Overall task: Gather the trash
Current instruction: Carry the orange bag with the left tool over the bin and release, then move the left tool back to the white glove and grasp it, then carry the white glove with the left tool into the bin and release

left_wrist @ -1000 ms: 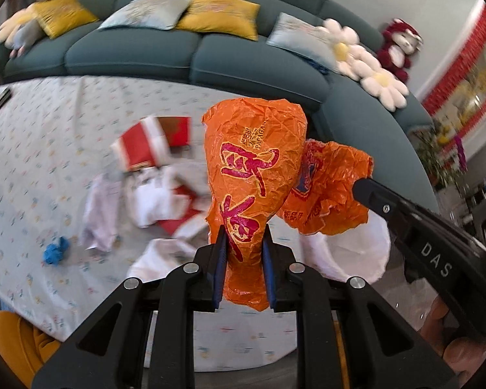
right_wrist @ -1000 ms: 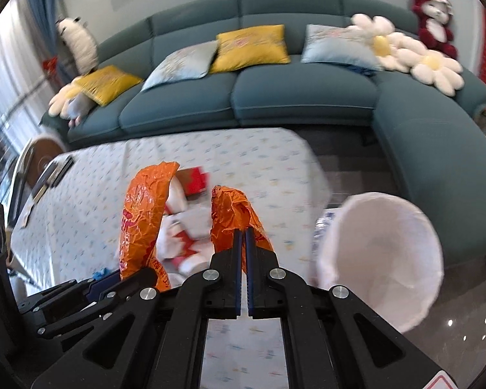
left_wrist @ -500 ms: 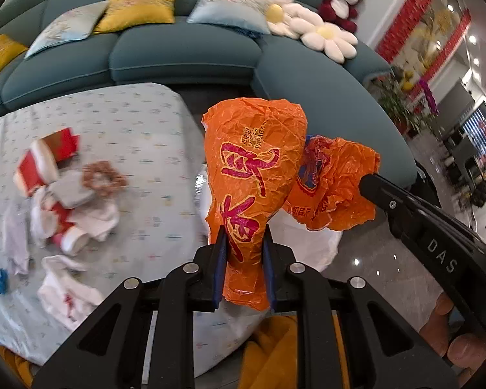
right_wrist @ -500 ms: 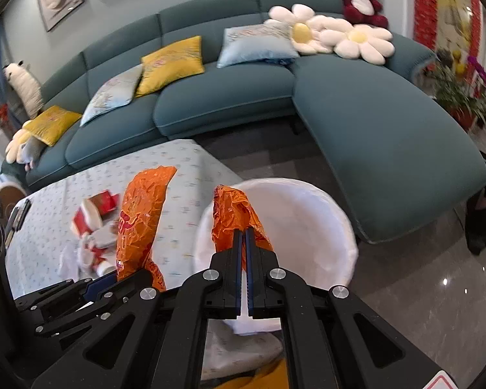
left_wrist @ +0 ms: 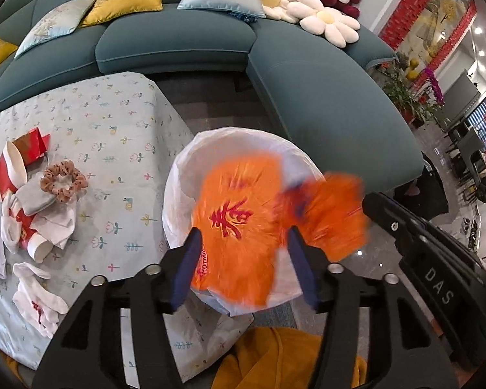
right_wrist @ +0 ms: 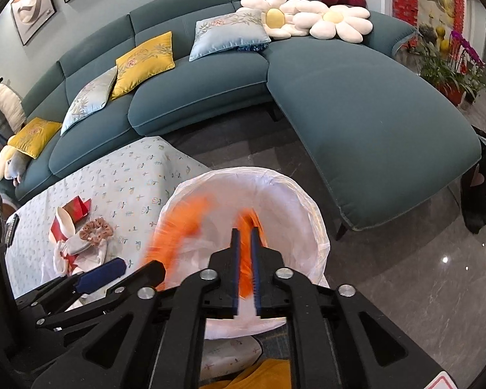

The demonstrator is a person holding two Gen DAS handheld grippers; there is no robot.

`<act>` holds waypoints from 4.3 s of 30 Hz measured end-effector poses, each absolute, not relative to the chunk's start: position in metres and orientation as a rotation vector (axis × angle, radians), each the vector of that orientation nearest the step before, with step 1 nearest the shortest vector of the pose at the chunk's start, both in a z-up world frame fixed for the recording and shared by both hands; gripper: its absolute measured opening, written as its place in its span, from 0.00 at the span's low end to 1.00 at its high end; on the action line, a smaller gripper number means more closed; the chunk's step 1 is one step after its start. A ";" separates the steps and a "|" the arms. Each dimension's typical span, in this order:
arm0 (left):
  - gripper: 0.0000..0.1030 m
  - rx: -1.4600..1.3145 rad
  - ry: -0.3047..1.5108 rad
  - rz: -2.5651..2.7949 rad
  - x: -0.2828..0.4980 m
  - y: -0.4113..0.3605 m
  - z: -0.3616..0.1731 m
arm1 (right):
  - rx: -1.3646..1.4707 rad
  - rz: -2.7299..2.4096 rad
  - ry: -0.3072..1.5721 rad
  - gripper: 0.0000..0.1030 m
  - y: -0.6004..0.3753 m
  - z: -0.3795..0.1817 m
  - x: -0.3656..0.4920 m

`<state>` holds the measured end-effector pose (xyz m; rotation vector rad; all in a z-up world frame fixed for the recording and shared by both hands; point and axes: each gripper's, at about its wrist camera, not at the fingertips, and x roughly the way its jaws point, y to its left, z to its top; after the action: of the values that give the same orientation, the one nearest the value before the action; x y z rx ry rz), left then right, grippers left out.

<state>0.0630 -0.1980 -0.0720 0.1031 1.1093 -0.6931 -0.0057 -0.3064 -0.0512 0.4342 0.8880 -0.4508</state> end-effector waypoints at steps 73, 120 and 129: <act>0.80 -0.229 1.310 -0.076 0.117 0.100 -0.174 | 0.190 -0.192 1.082 0.60 -0.076 -0.085 0.075; 0.12 -0.282 1.262 -0.146 0.172 0.137 -0.134 | 0.196 0.030 1.170 0.06 0.004 -0.113 0.177; 0.12 -0.233 1.181 -0.223 0.152 0.102 -0.092 | 0.219 -0.024 1.027 0.06 -0.032 -0.053 0.146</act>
<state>0.1517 0.1021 -0.0918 -0.2325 1.1806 -0.2228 0.1456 -0.0316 -0.0531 0.2193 1.0271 -0.0242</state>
